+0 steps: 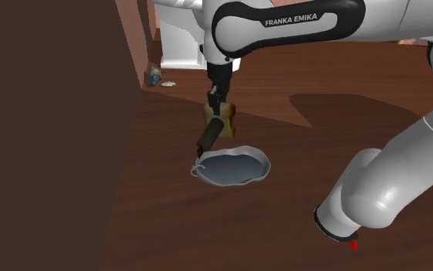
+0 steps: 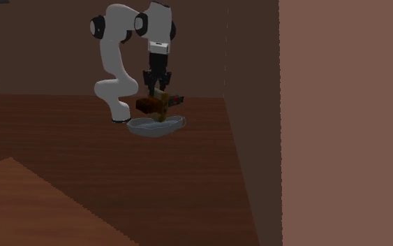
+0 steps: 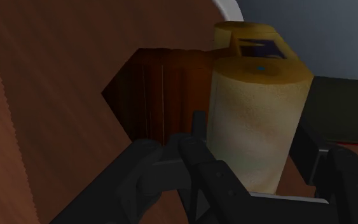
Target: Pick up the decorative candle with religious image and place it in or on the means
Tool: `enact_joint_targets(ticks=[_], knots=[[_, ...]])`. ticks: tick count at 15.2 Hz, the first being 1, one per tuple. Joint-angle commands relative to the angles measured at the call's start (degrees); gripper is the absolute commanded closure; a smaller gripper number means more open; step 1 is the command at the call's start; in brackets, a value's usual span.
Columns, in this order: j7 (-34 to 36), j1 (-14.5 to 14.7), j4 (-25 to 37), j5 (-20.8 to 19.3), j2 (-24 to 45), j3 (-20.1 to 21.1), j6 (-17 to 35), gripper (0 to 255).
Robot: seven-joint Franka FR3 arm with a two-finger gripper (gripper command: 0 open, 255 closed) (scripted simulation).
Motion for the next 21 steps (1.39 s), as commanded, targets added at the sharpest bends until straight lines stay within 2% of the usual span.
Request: enact_joint_targets(ticks=[1, 9, 21], knots=[[-0.45, 0.11, -4.27, 0.57, -4.77, -0.26, -0.34, 255], [-1.73, 1.35, -18.73, 2.25, -23.75, -1.29, -4.73, 255], [-0.99, 1.54, -27.64, 2.41, -23.27, -0.91, 4.63, 255]])
